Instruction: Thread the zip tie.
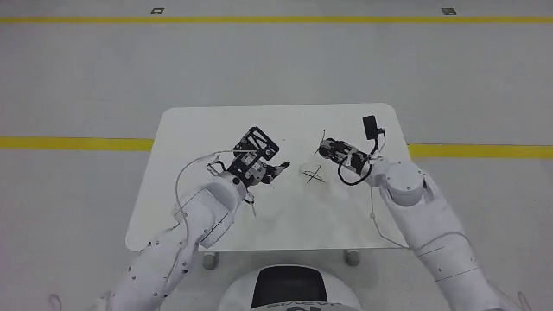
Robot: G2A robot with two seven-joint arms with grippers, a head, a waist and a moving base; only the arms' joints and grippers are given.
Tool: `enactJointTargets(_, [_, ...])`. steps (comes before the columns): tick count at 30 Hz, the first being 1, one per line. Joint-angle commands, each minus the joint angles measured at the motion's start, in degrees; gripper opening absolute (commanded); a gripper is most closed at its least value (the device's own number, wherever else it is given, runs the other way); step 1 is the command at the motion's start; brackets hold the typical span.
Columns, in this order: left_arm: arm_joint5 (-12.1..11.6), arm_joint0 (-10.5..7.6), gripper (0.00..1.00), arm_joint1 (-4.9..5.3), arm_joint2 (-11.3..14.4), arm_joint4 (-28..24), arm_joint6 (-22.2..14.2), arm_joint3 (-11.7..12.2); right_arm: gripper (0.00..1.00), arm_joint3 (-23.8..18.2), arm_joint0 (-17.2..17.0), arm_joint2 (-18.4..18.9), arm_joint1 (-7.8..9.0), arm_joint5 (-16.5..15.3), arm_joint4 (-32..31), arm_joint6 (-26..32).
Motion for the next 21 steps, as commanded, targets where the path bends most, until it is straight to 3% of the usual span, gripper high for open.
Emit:
enactJointTargets(1, [-0.21,-1.05,1.00,-0.26,1.46,1.25,0.25,0.26,0.00,0.17,-0.09,0.32,0.07,-0.41,0.38,0.51])
enactJointTargets(4, [-1.55,-3.76,1.00,-0.62,3.71,1.60,0.57,1.36,0.00,0.94,-0.04,1.07,0.21,-1.07,1.54,1.82])
enactJointTargets(7, [-2.97,-7.94,1.00,-0.41,6.65,1.60,-0.20,2.68,0.00,1.91,0.21,1.84,0.34,-1.36,2.70,2.97])
enactJointTargets(10, [-3.58,-12.24,1.00,0.22,10.53,1.60,-1.03,3.96,0.00,2.70,0.57,2.35,0.47,-1.31,3.20,3.81])
enactJointTargets(14, [-2.20,-16.86,1.00,1.45,15.67,1.60,-1.66,5.21,0.00,3.63,1.13,2.70,0.53,-0.88,3.56,3.88])
enactJointTargets(15, [-1.65,-17.67,1.00,1.81,16.54,1.60,-1.57,5.57,0.00,3.63,1.13,2.70,0.53,-0.88,3.56,3.88])
enactJointTargets(21, [-1.65,-17.67,1.00,1.81,16.54,1.60,-1.57,5.57,0.00,3.63,1.13,2.70,0.53,-0.88,3.56,3.88])
